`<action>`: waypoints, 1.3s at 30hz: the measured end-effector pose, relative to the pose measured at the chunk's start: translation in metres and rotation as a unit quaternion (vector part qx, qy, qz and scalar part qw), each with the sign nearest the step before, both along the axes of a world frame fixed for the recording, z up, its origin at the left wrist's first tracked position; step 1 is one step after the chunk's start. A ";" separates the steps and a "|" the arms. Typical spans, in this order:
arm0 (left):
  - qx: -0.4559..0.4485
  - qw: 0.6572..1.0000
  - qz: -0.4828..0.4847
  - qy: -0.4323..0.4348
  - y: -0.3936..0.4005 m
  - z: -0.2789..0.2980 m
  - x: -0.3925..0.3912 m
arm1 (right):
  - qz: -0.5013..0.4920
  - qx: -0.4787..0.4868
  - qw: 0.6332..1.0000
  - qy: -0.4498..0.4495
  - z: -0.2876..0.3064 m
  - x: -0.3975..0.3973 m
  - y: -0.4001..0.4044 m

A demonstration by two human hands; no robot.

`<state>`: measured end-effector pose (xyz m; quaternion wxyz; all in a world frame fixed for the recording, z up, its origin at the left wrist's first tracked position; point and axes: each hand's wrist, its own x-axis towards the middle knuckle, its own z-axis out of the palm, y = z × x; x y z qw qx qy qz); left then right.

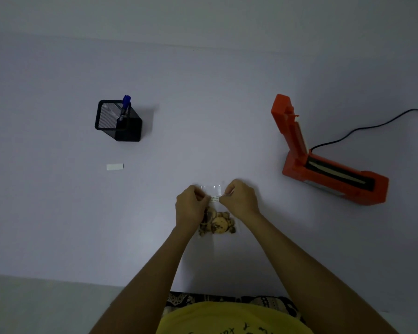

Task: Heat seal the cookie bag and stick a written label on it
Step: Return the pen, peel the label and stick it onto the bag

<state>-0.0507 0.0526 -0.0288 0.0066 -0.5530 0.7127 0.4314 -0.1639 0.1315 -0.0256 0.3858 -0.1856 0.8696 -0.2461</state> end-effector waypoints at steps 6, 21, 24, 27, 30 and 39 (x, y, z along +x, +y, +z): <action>0.003 1.000 -0.010 0.016 -0.001 -0.004 0.003 | -0.019 -0.015 1.000 -0.011 -0.002 -0.001 0.000; 0.020 0.999 -0.044 0.020 -0.010 -0.005 0.007 | 0.018 -0.028 0.999 -0.036 -0.003 -0.012 0.008; 0.015 0.999 -0.045 0.013 -0.012 -0.005 0.007 | 0.028 -0.029 0.999 -0.028 -0.004 -0.013 0.009; 0.010 0.999 -0.050 0.008 -0.013 -0.005 0.007 | 0.017 -0.031 0.999 -0.021 -0.004 -0.013 0.008; 0.008 0.999 -0.051 0.001 -0.012 -0.007 0.005 | 0.016 -0.029 0.999 -0.019 -0.004 -0.012 0.007; -0.066 0.993 -0.097 0.012 0.000 -0.002 0.013 | 0.013 -0.059 0.998 -0.018 -0.002 -0.007 0.012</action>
